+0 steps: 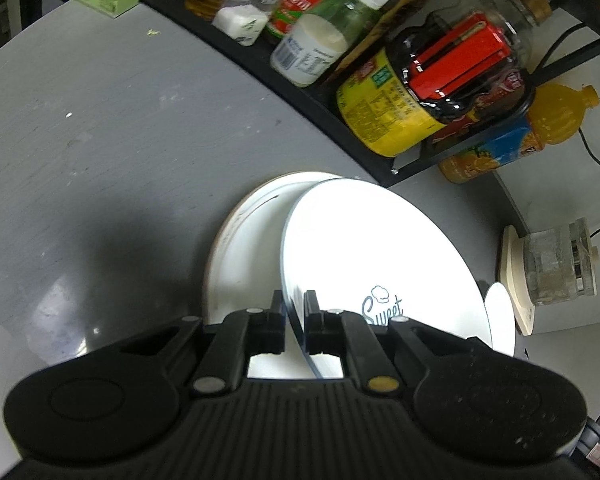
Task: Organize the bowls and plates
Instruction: 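Lower the 'Sweet' plate onto the flower plate and open both tools, then move both tools toward the white plate printed 'BAKERY', then close both tools on the rim of the 'BAKERY' plate, then lift the 'BAKERY' plate with both tools and carry it over the plate stack, then lower the 'BAKERY' plate onto the stack and open both tools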
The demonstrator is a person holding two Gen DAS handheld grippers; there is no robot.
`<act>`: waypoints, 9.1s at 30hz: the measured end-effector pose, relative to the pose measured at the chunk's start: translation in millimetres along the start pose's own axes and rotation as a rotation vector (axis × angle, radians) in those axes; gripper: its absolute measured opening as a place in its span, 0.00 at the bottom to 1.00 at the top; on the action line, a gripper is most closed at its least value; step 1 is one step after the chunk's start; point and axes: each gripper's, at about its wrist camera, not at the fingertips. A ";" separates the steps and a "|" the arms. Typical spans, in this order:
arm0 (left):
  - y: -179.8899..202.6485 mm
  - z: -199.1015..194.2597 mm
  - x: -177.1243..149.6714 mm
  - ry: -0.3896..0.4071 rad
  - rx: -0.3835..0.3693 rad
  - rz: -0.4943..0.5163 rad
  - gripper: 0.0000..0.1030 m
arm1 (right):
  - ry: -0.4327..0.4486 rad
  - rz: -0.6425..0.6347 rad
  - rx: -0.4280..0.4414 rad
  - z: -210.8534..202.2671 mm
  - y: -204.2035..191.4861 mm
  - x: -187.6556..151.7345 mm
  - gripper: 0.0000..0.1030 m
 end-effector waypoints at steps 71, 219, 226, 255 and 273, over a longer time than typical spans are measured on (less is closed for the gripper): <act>135.9 35.2 9.1 -0.091 0.003 0.309 0.71 | 0.053 0.063 -0.149 -51.0 68.5 31.7 0.92; 31.6 21.0 17.4 -0.035 -0.136 0.057 0.05 | -0.097 0.317 0.272 4.5 70.0 19.9 0.12; 16.4 27.4 11.0 -0.050 -0.099 0.040 0.07 | -0.114 0.265 0.228 14.4 54.1 11.4 0.12; 10.9 -3.7 33.5 -0.002 0.109 0.106 0.34 | -0.149 0.072 0.075 39.6 13.2 0.7 0.05; -3.8 -3.6 24.0 -0.020 0.183 0.085 0.41 | -0.166 0.016 0.054 39.7 -3.9 -1.0 0.24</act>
Point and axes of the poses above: each gripper's, at about its wrist camera, not at the fingertips, and z roughly the way its jaws point, y to its right, x to its top, and after that the axes turned 10 degrees about z, right-handed
